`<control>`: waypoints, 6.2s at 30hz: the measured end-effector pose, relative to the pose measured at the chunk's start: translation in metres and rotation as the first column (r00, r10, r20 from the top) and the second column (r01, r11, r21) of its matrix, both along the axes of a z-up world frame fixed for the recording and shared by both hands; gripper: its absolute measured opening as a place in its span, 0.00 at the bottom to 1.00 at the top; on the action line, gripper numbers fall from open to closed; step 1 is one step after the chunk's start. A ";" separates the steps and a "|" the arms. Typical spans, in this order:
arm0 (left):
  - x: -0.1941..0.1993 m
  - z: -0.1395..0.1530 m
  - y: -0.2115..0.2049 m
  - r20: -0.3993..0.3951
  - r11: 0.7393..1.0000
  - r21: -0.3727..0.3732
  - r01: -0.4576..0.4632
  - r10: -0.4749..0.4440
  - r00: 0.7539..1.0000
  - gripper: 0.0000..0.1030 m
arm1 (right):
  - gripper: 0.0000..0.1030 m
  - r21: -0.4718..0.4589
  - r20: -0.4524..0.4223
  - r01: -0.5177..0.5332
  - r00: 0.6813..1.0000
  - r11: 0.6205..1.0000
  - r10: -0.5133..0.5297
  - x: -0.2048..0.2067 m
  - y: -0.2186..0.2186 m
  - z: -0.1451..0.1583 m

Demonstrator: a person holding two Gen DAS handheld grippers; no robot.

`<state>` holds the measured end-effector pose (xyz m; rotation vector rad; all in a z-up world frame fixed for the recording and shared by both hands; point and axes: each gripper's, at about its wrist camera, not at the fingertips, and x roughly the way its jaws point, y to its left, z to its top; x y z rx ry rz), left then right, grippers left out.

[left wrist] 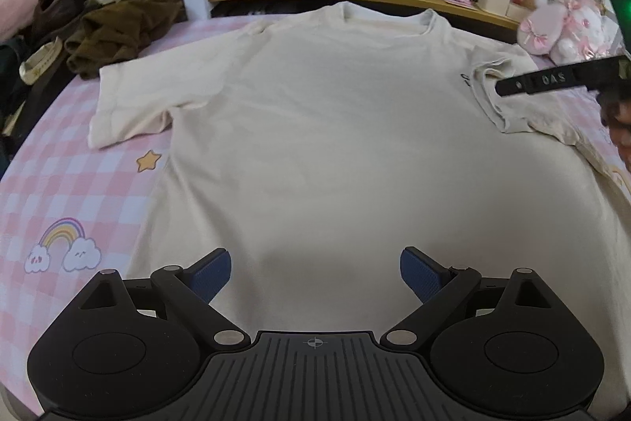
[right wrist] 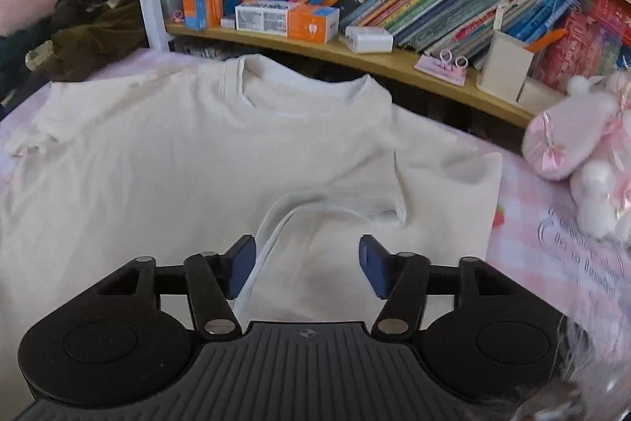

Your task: Fold clothes

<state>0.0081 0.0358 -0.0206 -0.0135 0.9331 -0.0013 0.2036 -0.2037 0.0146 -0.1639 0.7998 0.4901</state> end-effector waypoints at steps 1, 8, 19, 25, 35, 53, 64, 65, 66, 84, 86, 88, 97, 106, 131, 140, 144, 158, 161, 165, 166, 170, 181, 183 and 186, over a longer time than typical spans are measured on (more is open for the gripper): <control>0.000 -0.001 0.002 -0.002 1.000 -0.003 -0.002 0.002 1.000 0.92 | 0.54 0.021 -0.013 0.008 1.000 1.000 -0.007 -0.002 -0.003 0.000; 0.000 -0.005 0.008 -0.013 1.000 -0.016 -0.002 0.002 1.000 0.92 | 0.56 0.163 -0.084 0.174 0.983 0.971 -0.162 0.023 -0.031 0.013; -0.008 0.002 0.003 0.009 0.997 0.056 0.055 -0.056 0.998 0.92 | 0.63 0.420 -0.230 0.340 0.937 0.841 -0.264 0.096 -0.003 -0.010; -0.006 0.004 0.000 0.017 0.995 0.060 0.080 -0.081 0.997 0.92 | 0.62 0.358 -0.087 0.025 0.996 0.934 0.006 0.046 0.040 -0.003; 0.004 0.002 -0.005 0.023 0.995 0.020 0.100 -0.100 0.995 0.92 | 0.61 0.118 0.035 0.169 0.984 0.979 -0.174 -0.058 -0.017 -0.020; 0.003 0.006 -0.048 0.034 0.986 0.038 0.162 -0.163 0.986 0.92 | 0.05 0.105 -0.123 0.370 0.926 0.923 -0.357 -0.022 -0.099 -0.035; -0.005 0.007 -0.047 0.011 0.992 0.084 0.093 -0.094 0.995 0.92 | 0.36 0.197 -0.125 0.318 0.946 0.927 -0.298 0.013 -0.128 -0.017; -0.005 0.007 -0.047 0.009 0.992 0.088 0.087 -0.088 0.996 0.92 | 0.36 0.201 -0.126 0.323 0.945 0.925 -0.303 0.025 -0.126 -0.016; -0.007 0.007 -0.047 0.005 0.992 0.094 0.081 -0.082 0.997 0.92 | 0.35 0.201 -0.130 0.331 0.942 0.922 -0.310 0.039 -0.124 -0.017; -0.022 0.008 -0.040 -0.027 0.994 0.110 -0.027 0.030 0.999 0.92 | 0.15 0.142 -0.164 0.347 0.932 0.927 -0.324 0.129 -0.116 -0.037; -0.020 0.008 -0.045 -0.019 0.994 0.109 -0.006 0.008 1.000 0.92 | 0.18 0.161 -0.167 0.376 0.922 0.912 -0.351 0.119 -0.125 -0.033; -0.018 0.008 -0.050 -0.012 0.995 0.102 0.013 -0.012 1.000 0.92 | 0.18 0.175 -0.167 0.363 0.927 0.915 -0.335 0.099 -0.132 -0.028; -0.002 0.007 -0.069 0.005 0.997 0.055 0.060 -0.060 0.998 0.92 | 0.22 0.165 -0.181 0.304 0.945 0.938 -0.274 0.011 -0.138 -0.030; -0.001 0.010 -0.084 0.021 0.994 0.061 0.090 -0.092 0.996 0.92 | 0.09 0.157 -0.183 0.286 0.949 0.945 -0.256 -0.032 -0.144 -0.034; 0.002 0.006 -0.068 0.022 0.998 -0.015 0.061 -0.060 0.998 0.92 | 0.84 0.118 -0.103 0.367 0.929 0.923 -0.356 -0.131 -0.093 -0.009; 0.014 0.006 -0.045 0.029 0.986 -0.034 0.160 -0.160 0.987 0.92 | 0.89 0.101 -0.061 0.389 0.921 0.916 -0.385 -0.161 -0.041 0.001; 0.020 0.005 -0.025 0.024 0.982 -0.053 0.180 -0.179 0.984 0.92 | 0.89 0.087 -0.059 0.406 0.914 0.910 -0.402 -0.166 -0.019 0.002; 0.032 0.003 0.031 0.036 0.965 -0.065 0.255 -0.254 0.967 0.92 | 0.90 0.044 -0.044 0.475 0.880 0.879 -0.473 -0.179 0.043 0.001; 0.036 0.004 0.044 0.048 0.965 -0.078 0.252 -0.248 0.967 0.92 | 0.90 0.037 -0.032 0.483 0.875 0.875 -0.482 -0.182 0.055 0.003; 0.042 0.005 0.063 0.060 0.967 -0.108 0.233 -0.227 0.972 0.92 | 0.90 0.027 -0.020 0.495 0.869 0.868 -0.495 -0.185 0.068 0.004; 0.043 0.005 0.067 0.063 0.967 -0.116 0.226 -0.220 0.973 0.92 | 0.90 0.023 -0.018 0.498 0.867 0.867 -0.498 -0.186 0.070 0.004; 0.045 0.005 0.083 0.077 0.971 -0.138 0.194 -0.185 0.980 0.92 | 0.90 0.010 -0.008 0.501 0.865 0.865 -0.501 -0.189 0.080 0.007; 0.056 0.018 0.132 0.161 0.990 -0.133 0.038 -0.016 0.987 0.92 | 0.90 -0.020 0.015 0.465 0.885 0.885 -0.465 -0.190 0.103 0.011; 0.065 0.020 0.142 0.165 0.992 -0.126 0.011 0.010 0.986 0.92 | 0.90 -0.024 0.011 0.458 0.889 0.889 -0.458 -0.190 0.105 0.010; 0.079 0.017 0.159 0.167 0.988 -0.146 -0.047 0.071 0.983 0.92 | 0.90 -0.034 0.001 0.449 0.893 0.893 -0.449 -0.189 0.107 0.008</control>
